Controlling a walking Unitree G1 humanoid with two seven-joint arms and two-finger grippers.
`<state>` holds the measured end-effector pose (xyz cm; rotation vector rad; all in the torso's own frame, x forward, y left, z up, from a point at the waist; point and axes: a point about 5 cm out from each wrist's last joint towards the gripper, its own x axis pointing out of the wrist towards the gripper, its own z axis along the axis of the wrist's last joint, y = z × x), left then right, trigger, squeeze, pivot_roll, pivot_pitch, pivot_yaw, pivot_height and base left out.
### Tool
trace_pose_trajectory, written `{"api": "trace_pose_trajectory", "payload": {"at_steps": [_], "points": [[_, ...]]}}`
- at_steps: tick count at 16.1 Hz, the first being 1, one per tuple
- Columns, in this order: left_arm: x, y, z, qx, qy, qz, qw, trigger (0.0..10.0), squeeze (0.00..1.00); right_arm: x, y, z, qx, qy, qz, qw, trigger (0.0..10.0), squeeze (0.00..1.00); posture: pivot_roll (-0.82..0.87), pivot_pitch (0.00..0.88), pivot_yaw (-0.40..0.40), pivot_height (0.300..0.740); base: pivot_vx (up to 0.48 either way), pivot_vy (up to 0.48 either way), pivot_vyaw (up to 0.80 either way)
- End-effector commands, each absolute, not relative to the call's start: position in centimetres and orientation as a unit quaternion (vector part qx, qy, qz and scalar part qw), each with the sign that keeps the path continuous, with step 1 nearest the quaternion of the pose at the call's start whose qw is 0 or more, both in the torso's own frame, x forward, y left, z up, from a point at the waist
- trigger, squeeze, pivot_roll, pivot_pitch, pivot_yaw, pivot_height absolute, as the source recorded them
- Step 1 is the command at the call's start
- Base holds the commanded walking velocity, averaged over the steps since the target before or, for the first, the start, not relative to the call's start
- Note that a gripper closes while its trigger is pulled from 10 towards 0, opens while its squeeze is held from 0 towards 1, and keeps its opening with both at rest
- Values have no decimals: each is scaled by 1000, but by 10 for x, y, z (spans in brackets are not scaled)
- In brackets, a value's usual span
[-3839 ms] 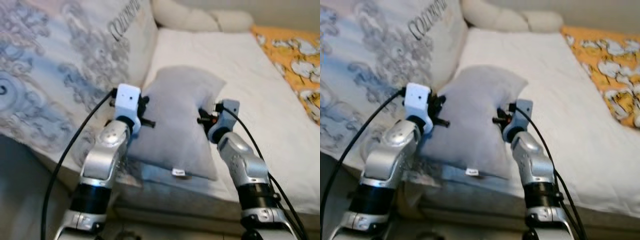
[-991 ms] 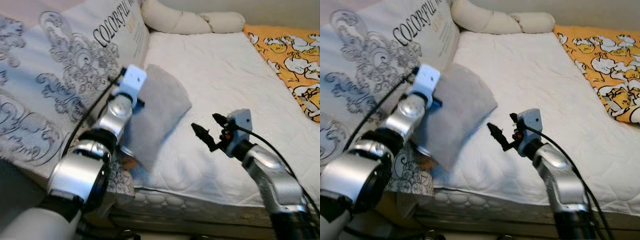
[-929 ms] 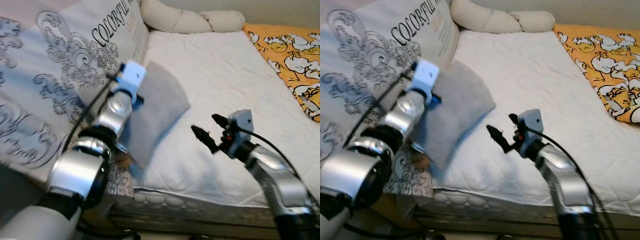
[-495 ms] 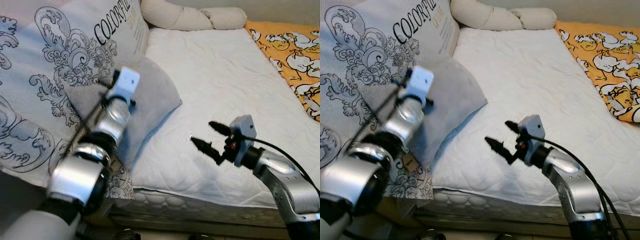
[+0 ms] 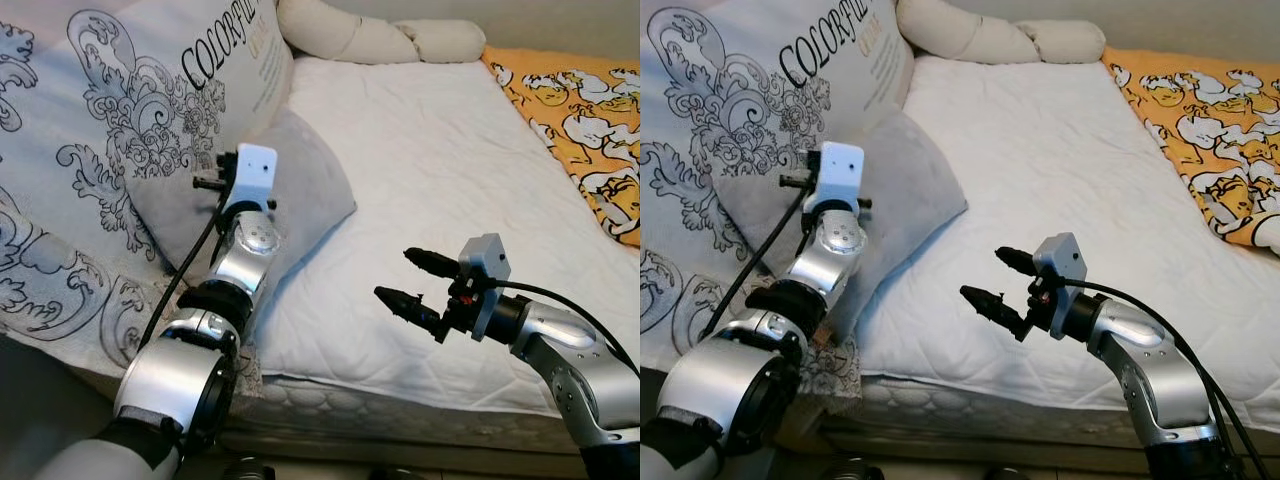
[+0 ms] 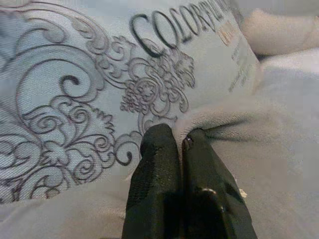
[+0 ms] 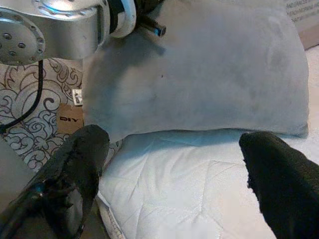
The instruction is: Clean up the room
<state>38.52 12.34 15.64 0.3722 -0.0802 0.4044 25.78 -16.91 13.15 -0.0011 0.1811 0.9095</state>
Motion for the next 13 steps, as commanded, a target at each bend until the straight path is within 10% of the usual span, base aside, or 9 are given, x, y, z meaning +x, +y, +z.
{"api": "trace_pose_trajectory", "payload": {"at_steps": [1, 8, 13], "points": [[385, 124, 181, 139, -103, 241, 955, 10000, 0, 260, -173, 135, -7, 80, 436, 897, 10000, 1000, -70, 0, -15, 740, 0, 0, 0], [372, 103, 181, 88, -117, 266, 953, 10000, 0, 258, -175, 134, -14, 87, 440, 894, 10000, 1000, -80, 0, -29, 740, 0, 0, 0], [358, 85, 121, 108, 44, 244, 963, 10000, 0, 254, -176, 131, -26, 103, 451, 886, 10000, 1000, -99, 0, -41, 740, 0, 0, 0]]}}
